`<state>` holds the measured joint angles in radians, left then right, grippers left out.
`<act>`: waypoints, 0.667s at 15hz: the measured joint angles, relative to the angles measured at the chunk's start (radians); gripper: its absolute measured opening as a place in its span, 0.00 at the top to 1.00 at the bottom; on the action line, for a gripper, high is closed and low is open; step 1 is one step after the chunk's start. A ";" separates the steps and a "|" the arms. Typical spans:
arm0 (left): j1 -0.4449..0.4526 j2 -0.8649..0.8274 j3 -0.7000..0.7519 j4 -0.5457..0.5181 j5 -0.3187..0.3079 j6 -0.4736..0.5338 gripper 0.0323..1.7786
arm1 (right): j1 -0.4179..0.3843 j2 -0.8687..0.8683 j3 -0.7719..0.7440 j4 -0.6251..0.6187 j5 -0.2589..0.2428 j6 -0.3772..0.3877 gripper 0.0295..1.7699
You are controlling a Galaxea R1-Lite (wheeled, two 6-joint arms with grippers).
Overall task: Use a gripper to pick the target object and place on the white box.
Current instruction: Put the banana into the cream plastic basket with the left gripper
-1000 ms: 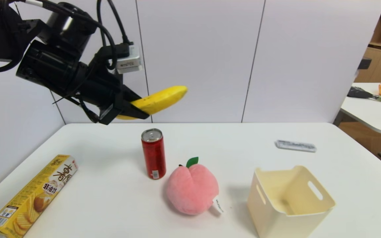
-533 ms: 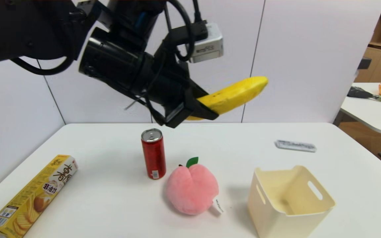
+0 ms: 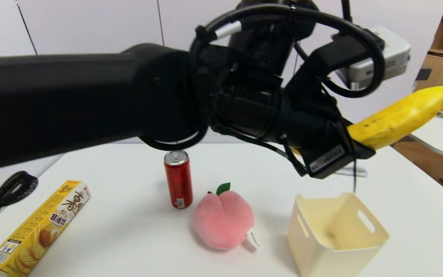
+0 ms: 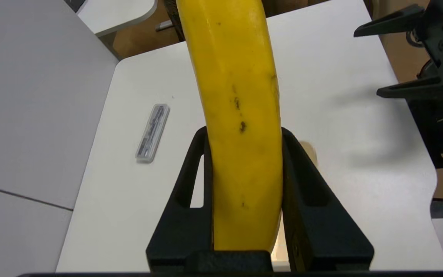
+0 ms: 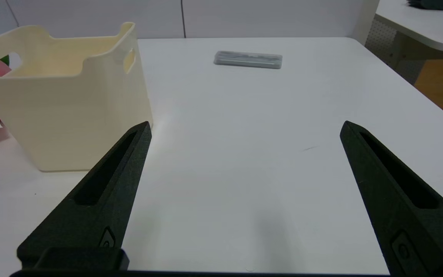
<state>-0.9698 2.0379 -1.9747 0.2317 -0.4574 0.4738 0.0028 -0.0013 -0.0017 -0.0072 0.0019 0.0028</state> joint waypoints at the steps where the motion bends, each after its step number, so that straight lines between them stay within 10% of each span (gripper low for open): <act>1: -0.019 0.020 0.000 -0.024 0.012 -0.012 0.73 | 0.000 0.000 0.000 0.000 0.000 0.000 0.04; 10: -0.073 0.112 0.000 -0.162 0.057 -0.110 0.73 | 0.000 0.000 0.000 0.000 0.000 0.000 0.04</act>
<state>-1.0426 2.1500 -1.9749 0.0696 -0.4002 0.3640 0.0028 -0.0013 -0.0017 -0.0072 0.0023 0.0032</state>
